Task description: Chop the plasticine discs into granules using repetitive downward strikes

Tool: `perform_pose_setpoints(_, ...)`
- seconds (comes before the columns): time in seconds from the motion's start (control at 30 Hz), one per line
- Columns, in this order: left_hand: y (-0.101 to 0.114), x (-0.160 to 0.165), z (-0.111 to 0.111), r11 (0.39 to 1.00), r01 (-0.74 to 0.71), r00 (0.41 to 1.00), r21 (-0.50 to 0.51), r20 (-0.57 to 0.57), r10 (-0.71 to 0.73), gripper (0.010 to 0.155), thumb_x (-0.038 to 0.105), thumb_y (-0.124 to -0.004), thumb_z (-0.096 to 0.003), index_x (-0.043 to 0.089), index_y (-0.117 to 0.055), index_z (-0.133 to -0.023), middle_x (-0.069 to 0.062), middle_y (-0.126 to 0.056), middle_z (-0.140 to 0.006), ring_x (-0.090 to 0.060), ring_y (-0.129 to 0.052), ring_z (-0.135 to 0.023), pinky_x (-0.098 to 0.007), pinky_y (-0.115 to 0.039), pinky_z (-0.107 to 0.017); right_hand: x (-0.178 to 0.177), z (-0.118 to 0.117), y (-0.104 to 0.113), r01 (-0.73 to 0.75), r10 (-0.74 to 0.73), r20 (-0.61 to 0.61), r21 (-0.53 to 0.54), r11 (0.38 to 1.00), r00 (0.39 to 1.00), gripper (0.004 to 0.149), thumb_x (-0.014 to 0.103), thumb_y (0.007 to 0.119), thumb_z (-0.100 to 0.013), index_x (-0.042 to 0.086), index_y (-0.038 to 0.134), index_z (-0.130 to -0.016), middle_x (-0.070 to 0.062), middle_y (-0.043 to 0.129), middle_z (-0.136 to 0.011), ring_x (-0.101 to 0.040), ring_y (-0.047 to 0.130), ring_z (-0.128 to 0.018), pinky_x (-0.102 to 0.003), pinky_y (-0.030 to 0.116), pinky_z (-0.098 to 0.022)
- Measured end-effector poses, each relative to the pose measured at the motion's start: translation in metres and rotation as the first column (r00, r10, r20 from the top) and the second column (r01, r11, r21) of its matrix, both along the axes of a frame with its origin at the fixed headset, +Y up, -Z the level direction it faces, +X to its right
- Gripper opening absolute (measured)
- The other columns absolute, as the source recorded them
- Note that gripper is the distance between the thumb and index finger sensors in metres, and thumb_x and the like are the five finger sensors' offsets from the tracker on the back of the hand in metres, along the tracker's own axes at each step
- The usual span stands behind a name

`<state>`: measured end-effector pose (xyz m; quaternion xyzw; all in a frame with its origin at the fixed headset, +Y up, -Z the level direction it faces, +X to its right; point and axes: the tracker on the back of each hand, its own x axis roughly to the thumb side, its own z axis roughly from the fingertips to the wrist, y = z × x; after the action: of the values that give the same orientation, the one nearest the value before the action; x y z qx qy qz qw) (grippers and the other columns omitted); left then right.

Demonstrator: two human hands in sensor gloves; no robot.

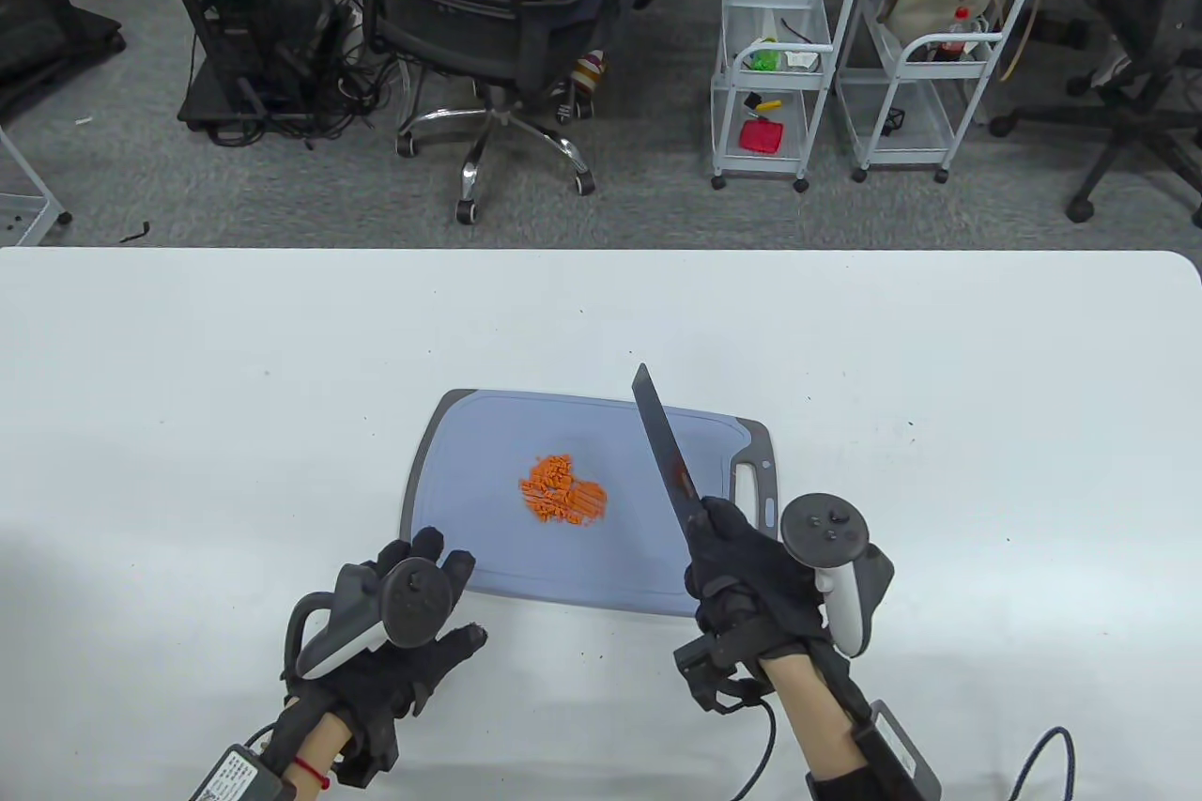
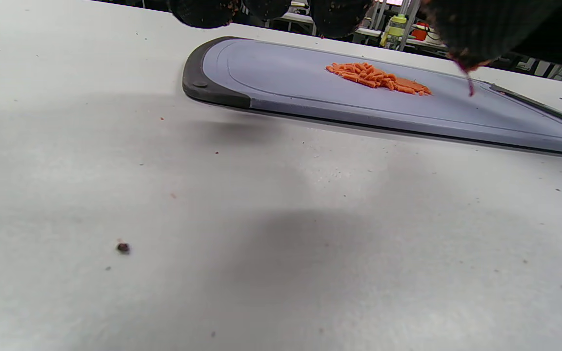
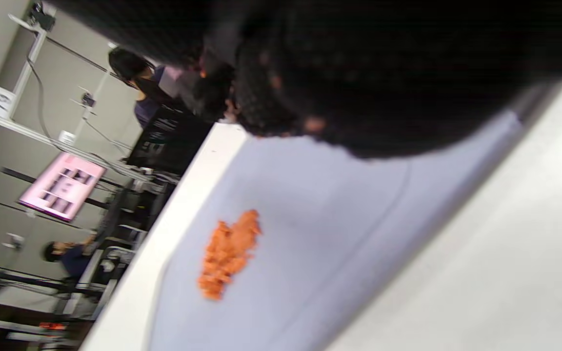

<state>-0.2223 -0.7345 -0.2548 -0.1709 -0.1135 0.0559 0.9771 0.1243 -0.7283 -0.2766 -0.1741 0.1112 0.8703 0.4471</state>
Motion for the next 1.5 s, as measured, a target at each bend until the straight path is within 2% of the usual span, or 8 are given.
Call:
perform_pose_setpoints(0.23, 0.001, 0.001, 0.001, 1.000, 0.004, 1.000, 0.005, 0.004, -0.004, 0.081, 0.067, -0.061, -0.0422, 0.032, -0.045, -0.114, -0.012, -0.030, -0.127, -0.049, -0.045, -0.113, -0.065, -0.040, -0.077, -0.036, 0.005, -0.030, -0.084, 0.084, -0.038, -0.006, 0.996, 0.996, 0.056, 0.048, 0.070, -0.050, 0.023, 0.076, -0.100, -0.007, 0.098, -0.060, -0.022, 0.107, -0.013, -0.045, 0.090, -0.014)
perform_pose_setpoints(0.6, 0.004, 0.000, 0.002, 1.000, 0.006, 1.000, 0.008, 0.003, -0.006, 0.081, 0.067, -0.060, -0.0422, 0.032, -0.045, -0.114, -0.012, -0.030, -0.127, -0.050, -0.045, -0.112, -0.065, -0.040, -0.077, -0.073, -0.003, -0.019, -0.118, 0.122, -0.082, 0.053, 0.992, 0.989, 0.057, 0.047, 0.070, -0.050, 0.021, 0.074, -0.101, -0.007, 0.098, -0.061, -0.021, 0.108, -0.014, -0.044, 0.091, -0.014)
perform_pose_setpoints(0.7, 0.004, 0.000, 0.002, 1.000, 0.005, 1.000, 0.009, 0.002, -0.005, 0.081, 0.067, -0.061, -0.0422, 0.032, -0.045, -0.114, -0.012, -0.030, -0.127, -0.050, -0.045, -0.113, -0.065, -0.040, -0.077, -0.080, -0.005, -0.015, -0.047, 0.055, -0.137, 0.066, 0.997, 0.989, 0.057, 0.048, 0.069, -0.050, 0.023, 0.075, -0.101, -0.005, 0.098, -0.061, -0.020, 0.108, -0.014, -0.043, 0.091, -0.014)
perform_pose_setpoints(0.9, 0.005, 0.000, 0.004, 1.000, 0.009, 1.000, 0.018, 0.003, -0.009, 0.081, 0.067, -0.060, -0.0422, 0.032, -0.045, -0.114, -0.012, -0.031, -0.127, -0.050, -0.045, -0.112, -0.065, -0.040, -0.077, -0.111, -0.003, -0.035, 0.063, -0.077, -0.246, -0.064, 0.996, 0.966, 0.057, 0.048, 0.070, -0.049, 0.022, 0.077, -0.100, -0.006, 0.099, -0.059, -0.021, 0.108, -0.012, -0.044, 0.091, -0.013)
perform_pose_setpoints(1.07, 0.006, -0.002, 0.004, 1.000, 0.012, 1.000, 0.026, -0.002, -0.012, 0.081, 0.067, -0.060, -0.0422, 0.032, -0.045, -0.114, -0.012, -0.030, -0.127, -0.050, -0.045, -0.113, -0.065, -0.040, -0.077, -0.093, -0.005, -0.035, 0.081, -0.094, -0.176, -0.076, 0.994, 0.980, 0.057, 0.047, 0.070, -0.049, 0.021, 0.077, -0.100, -0.007, 0.098, -0.059, -0.021, 0.107, -0.012, -0.044, 0.090, -0.013)
perform_pose_setpoints(1.23, 0.004, 0.002, 0.004, 1.000, 0.011, 1.000, 0.013, 0.006, -0.011, 0.081, 0.067, -0.061, -0.0422, 0.032, -0.045, -0.114, -0.012, -0.031, -0.127, -0.049, -0.045, -0.113, -0.065, -0.040, -0.077, -0.075, -0.013, -0.021, 0.170, -0.172, -0.204, -0.027, 0.985, 0.964, 0.057, 0.047, 0.075, -0.048, 0.021, 0.081, -0.098, -0.008, 0.099, -0.059, -0.024, 0.106, -0.012, -0.046, 0.089, -0.013)
perform_pose_setpoints(1.33, 0.004, 0.001, 0.004, 1.000, 0.014, 1.000, 0.010, 0.005, -0.015, 0.081, 0.067, -0.060, -0.0422, 0.032, -0.045, -0.114, -0.012, -0.031, -0.127, -0.049, -0.045, -0.112, -0.065, -0.040, -0.077, -0.063, -0.040, -0.003, 0.049, -0.018, -0.274, 0.107, 0.993, 0.962, 0.053, 0.043, 0.086, -0.046, 0.025, 0.086, -0.096, -0.007, 0.100, -0.058, -0.025, 0.107, -0.013, -0.048, 0.089, -0.015)
perform_pose_setpoints(1.5, 0.005, -0.001, 0.004, 1.000, 0.019, 1.000, 0.015, 0.002, -0.019, 0.081, 0.067, -0.061, -0.0422, 0.032, -0.045, -0.114, -0.012, -0.031, -0.127, -0.050, -0.045, -0.112, -0.065, -0.041, -0.077, -0.049, -0.094, 0.007, -0.244, 0.334, -0.374, 0.268, 0.932, 0.865, 0.051, 0.041, 0.091, -0.043, 0.030, 0.090, -0.093, -0.006, 0.102, -0.060, -0.027, 0.109, -0.020, -0.048, 0.090, -0.021)
